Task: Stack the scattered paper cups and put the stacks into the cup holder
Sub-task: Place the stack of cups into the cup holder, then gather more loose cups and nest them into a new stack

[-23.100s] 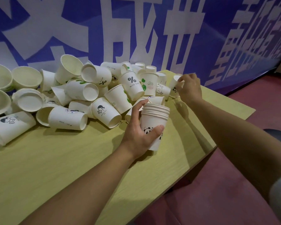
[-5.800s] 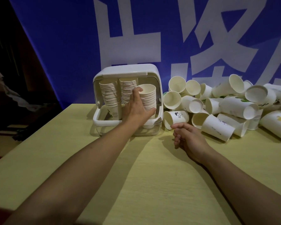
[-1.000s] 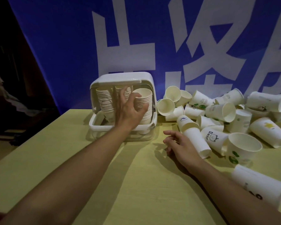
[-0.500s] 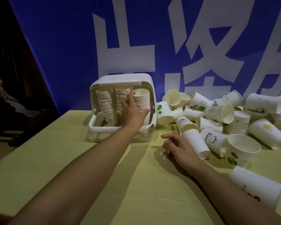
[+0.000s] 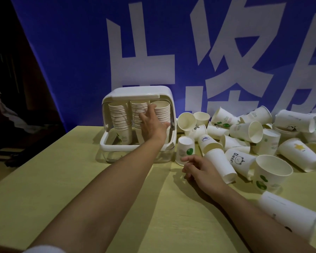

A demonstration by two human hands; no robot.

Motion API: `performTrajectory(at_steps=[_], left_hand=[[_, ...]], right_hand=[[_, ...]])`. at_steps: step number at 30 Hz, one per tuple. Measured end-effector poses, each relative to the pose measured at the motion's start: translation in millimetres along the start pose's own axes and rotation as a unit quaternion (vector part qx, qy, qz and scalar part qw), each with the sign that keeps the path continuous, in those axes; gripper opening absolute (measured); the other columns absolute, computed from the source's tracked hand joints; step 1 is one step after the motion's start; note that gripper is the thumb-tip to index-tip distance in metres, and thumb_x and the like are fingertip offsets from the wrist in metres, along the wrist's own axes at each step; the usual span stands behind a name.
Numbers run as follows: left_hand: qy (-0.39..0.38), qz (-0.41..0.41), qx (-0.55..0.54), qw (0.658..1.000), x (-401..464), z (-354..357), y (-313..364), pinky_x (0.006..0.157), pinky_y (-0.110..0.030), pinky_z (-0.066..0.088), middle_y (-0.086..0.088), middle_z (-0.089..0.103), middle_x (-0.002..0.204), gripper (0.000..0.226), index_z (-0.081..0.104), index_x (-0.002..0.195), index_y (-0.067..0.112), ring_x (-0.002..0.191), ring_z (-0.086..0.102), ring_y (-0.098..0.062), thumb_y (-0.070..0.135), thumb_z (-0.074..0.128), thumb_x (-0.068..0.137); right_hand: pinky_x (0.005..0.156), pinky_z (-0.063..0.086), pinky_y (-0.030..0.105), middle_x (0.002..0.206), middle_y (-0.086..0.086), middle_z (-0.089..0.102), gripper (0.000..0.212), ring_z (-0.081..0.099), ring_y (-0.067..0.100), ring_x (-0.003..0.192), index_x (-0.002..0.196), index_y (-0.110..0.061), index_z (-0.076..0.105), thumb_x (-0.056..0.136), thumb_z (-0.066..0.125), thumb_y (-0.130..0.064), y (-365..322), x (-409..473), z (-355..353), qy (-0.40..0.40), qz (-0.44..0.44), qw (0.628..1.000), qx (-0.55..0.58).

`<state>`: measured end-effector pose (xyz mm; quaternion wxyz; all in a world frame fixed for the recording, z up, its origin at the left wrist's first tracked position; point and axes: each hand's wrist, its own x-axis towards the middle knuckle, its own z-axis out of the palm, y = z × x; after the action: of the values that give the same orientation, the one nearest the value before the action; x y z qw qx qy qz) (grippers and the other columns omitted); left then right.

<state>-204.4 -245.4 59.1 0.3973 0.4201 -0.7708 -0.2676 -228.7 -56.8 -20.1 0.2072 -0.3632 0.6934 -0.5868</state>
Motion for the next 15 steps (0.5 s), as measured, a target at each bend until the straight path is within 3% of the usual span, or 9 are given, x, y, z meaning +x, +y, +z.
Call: performTrajectory(at_steps=[5, 9, 12, 15], left_hand=[[0.009, -0.012, 0.011, 1.0, 5, 12, 8, 0.082, -0.036, 0.044, -0.01, 0.037, 0.141, 0.08, 0.032, 0.144, 0.038, 0.12, 0.051, -0.033, 0.021, 0.081, 0.084], [0.021, -0.022, -0.003, 1.0, 0, 5, 7, 0.093, -0.042, 0.047, -0.008, 0.039, 0.148, 0.086, 0.027, 0.15, 0.035, 0.128, 0.049, -0.032, 0.022, 0.081, 0.085], [0.048, -0.047, -0.147, 0.987, -7, -15, 13, 0.099, -0.044, 0.05, 0.003, 0.053, 0.136, 0.059, 0.043, 0.139, 0.034, 0.121, 0.056, -0.024, 0.025, 0.074, 0.09], [0.072, -0.049, -0.313, 0.946, -27, -40, 29, 0.092, -0.036, 0.054, 0.012, 0.061, 0.111, 0.025, 0.056, 0.112, 0.033, 0.105, 0.062, -0.014, 0.023, 0.069, 0.094]], right_hand=[[0.069, 0.053, 0.024, 0.068, -0.009, 0.063, 0.021, 0.065, 0.021, 0.08, 0.106, -0.022, 0.07, 0.1, 0.054, -0.01, 3, 2, 0, -0.002, 0.012, 1.0, 0.016], [0.079, 0.057, 0.035, 0.067, -0.01, 0.064, 0.022, 0.068, 0.03, 0.09, 0.104, -0.025, 0.07, 0.1, 0.054, -0.01, 3, 2, 0, -0.009, 0.004, 1.0, 0.001], [0.075, 0.055, 0.028, 0.08, -0.001, 0.071, 0.021, 0.068, 0.026, 0.084, 0.103, -0.026, 0.07, 0.098, 0.056, -0.011, -3, -4, 3, 0.007, -0.002, 0.999, -0.039], [0.078, 0.056, 0.032, 0.093, 0.005, 0.073, 0.019, 0.068, 0.015, 0.075, 0.103, -0.027, 0.069, 0.097, 0.057, -0.015, -15, -11, 8, -0.027, 0.002, 0.993, -0.111]])
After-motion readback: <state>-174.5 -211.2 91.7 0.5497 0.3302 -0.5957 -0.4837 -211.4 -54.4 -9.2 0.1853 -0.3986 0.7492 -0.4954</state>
